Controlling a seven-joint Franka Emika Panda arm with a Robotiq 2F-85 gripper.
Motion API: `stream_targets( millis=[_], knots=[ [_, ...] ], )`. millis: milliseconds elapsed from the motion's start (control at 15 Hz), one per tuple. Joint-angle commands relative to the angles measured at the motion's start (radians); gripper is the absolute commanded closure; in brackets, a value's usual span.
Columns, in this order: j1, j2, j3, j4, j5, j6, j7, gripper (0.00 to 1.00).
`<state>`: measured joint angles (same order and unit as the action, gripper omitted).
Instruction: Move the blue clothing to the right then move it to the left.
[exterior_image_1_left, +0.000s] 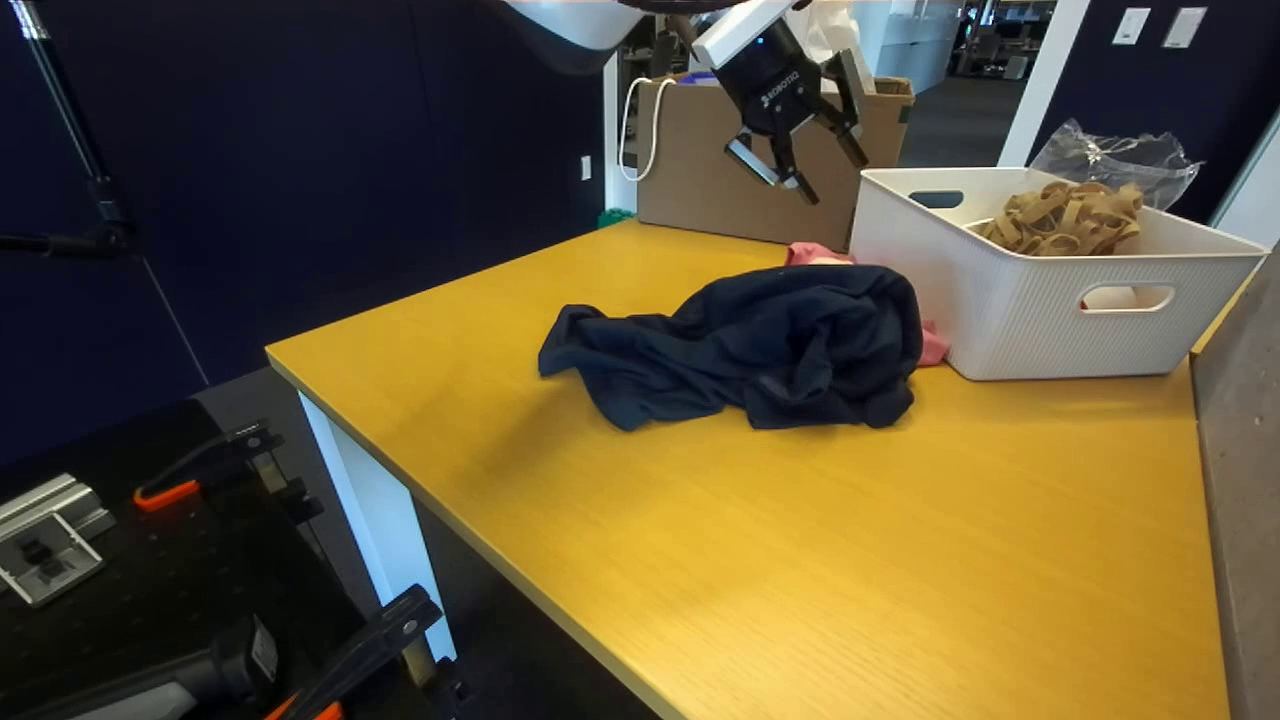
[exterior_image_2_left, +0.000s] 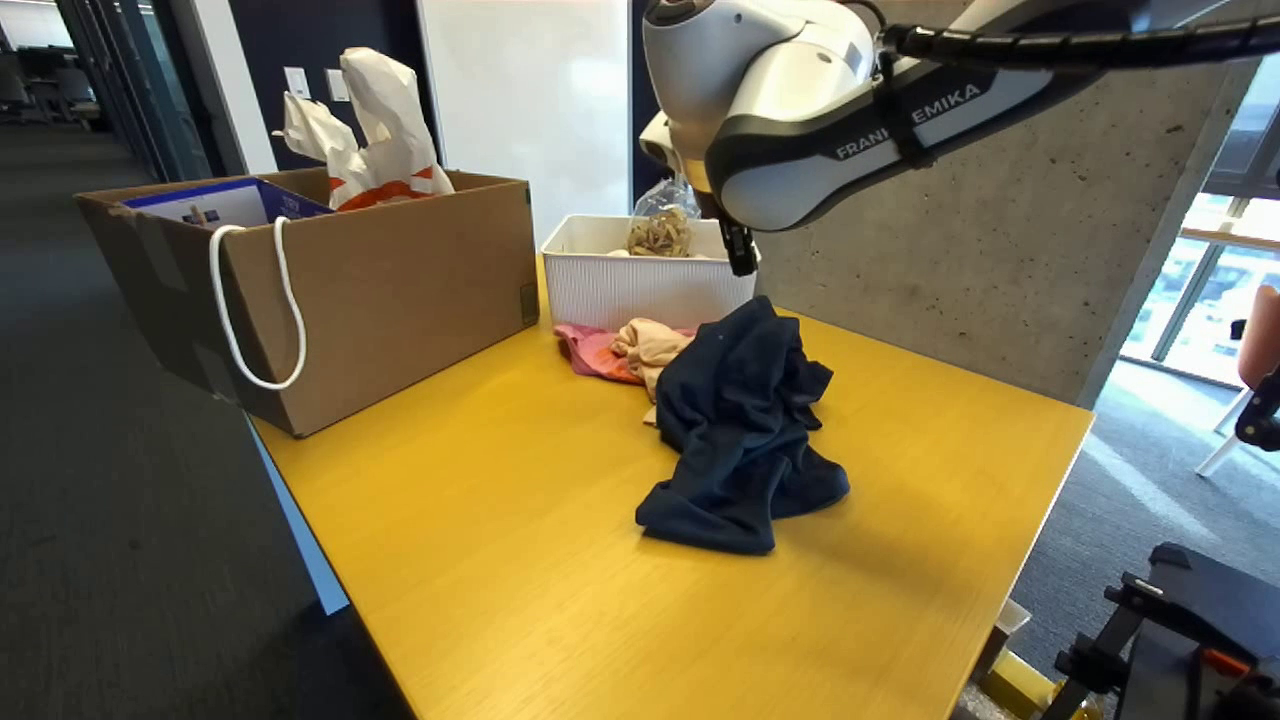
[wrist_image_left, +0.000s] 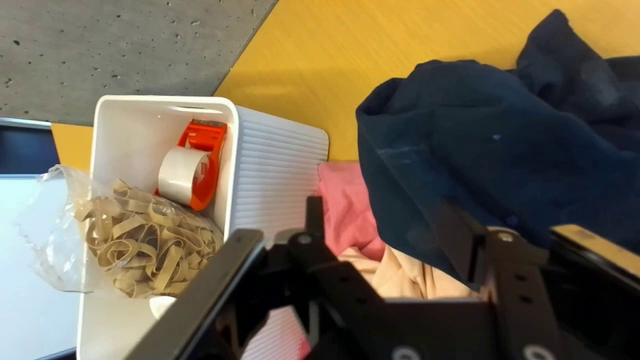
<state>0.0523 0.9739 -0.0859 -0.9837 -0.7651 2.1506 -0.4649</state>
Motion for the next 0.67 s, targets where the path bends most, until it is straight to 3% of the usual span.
stream_targets(
  millis=[0,133,400,600],
  knots=[
    [0.039,-0.087,0.028,-0.053,0.08,-0.08,0.07,0.08],
    [0.062,-0.156,0.069,-0.119,0.166,-0.141,0.098,0.0],
    [0.095,-0.244,0.12,-0.181,0.347,-0.27,0.142,0.0],
    [0.074,-0.304,0.137,-0.265,0.454,-0.329,0.198,0.0]
  ],
)
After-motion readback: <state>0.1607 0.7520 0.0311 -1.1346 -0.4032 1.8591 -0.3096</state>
